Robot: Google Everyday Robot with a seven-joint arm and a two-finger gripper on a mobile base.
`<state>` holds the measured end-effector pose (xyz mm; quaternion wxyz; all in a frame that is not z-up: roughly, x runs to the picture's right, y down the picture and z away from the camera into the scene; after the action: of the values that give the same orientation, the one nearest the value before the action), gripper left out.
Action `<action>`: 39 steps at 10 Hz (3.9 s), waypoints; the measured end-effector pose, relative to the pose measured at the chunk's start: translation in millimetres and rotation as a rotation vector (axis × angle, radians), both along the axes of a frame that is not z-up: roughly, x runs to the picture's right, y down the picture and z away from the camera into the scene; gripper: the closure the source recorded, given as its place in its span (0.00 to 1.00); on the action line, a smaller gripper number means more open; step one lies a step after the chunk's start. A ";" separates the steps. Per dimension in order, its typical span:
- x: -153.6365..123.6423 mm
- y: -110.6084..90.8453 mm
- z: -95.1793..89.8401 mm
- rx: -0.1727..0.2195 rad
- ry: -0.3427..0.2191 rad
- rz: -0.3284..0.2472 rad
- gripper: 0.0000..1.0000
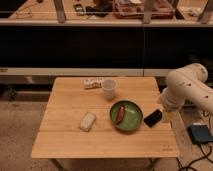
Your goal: Place the eraser on the white sponge
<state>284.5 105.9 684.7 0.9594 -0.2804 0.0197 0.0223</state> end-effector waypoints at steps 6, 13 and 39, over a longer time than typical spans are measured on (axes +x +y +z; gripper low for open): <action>-9.0 33.6 55.6 -0.042 -0.119 0.058 0.35; 31.4 92.1 157.1 -0.117 -0.269 0.112 0.35; 25.3 41.6 204.7 -0.029 -0.292 -0.053 0.87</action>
<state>309.7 147.5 889.5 0.9483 -0.2937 -0.1121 -0.0445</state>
